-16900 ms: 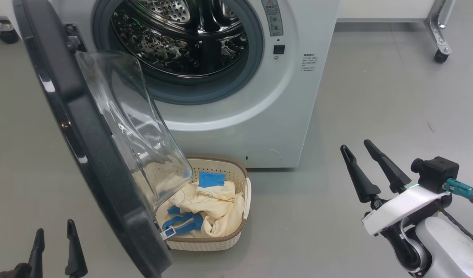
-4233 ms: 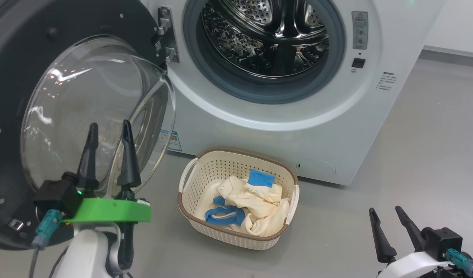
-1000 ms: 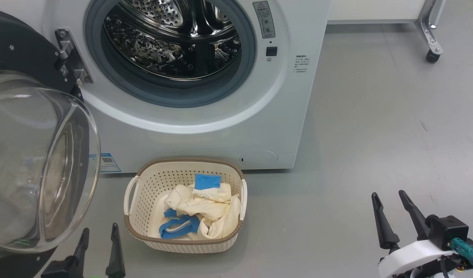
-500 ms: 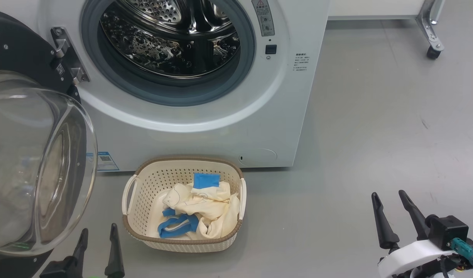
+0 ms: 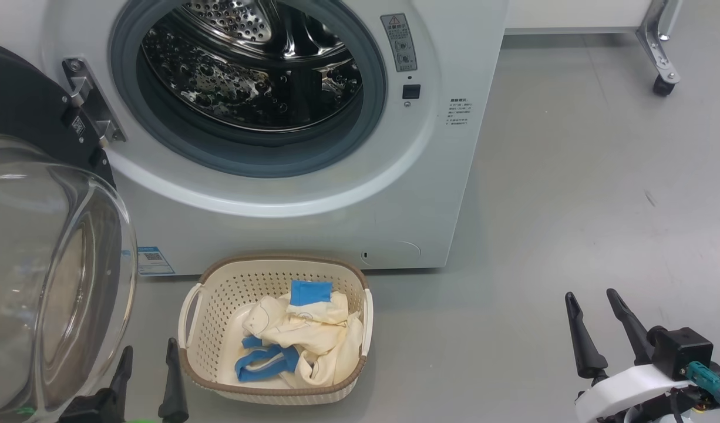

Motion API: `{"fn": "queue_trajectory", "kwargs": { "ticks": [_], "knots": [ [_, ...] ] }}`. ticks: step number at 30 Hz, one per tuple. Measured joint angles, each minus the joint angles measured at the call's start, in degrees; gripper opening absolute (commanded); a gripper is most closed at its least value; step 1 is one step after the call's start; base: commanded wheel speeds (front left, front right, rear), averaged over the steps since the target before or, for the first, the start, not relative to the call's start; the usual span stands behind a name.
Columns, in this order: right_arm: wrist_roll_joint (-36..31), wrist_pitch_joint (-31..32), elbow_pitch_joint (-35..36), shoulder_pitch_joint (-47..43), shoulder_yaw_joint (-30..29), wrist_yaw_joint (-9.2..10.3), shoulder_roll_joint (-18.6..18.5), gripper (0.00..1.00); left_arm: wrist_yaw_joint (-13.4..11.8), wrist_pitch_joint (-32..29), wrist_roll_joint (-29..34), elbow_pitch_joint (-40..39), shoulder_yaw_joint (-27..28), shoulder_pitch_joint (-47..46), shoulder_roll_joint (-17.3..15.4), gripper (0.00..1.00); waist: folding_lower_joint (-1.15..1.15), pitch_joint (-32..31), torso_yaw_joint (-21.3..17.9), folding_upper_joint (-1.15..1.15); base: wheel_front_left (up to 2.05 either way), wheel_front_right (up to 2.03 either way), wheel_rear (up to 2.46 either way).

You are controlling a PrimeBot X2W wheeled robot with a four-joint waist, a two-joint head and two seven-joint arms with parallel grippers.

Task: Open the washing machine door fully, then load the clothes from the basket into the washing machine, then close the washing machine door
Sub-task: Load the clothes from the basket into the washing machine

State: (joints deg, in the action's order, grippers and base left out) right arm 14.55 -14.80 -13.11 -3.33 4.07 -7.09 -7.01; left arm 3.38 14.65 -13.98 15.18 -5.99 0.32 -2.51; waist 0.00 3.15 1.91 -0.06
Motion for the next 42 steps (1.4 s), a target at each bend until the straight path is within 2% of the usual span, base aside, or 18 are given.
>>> {"fn": "queue_trajectory", "kwargs": {
  "ticks": [16, 31, 42],
  "knots": [
    [0.0, 0.0, 0.0, 0.0, 0.1, 0.00, 0.0, 1.00, 0.0, 0.0, 0.4, 0.0, 0.1, -0.1, 0.1, 1.00, 0.00, -0.2, 0.2, 0.00, 0.62, -0.62, 0.00],
    [0.0, 0.0, 0.0, 0.0, 0.1, 0.00, 0.0, 1.00, 0.1, 0.0, 0.4, -0.2, 0.1, -0.1, 0.1, 1.00, 0.00, 0.3, 0.1, 0.00, 0.07, -0.07, 0.00],
    [0.0, 0.0, 0.9, 0.9, 0.4, 0.00, 0.1, 1.00, 0.4, 0.0, 0.5, -1.4, 0.0, -0.2, 0.2, 1.00, 0.00, 2.9, -0.2, 0.00, 0.00, 0.00, 0.00]
  ]
}}
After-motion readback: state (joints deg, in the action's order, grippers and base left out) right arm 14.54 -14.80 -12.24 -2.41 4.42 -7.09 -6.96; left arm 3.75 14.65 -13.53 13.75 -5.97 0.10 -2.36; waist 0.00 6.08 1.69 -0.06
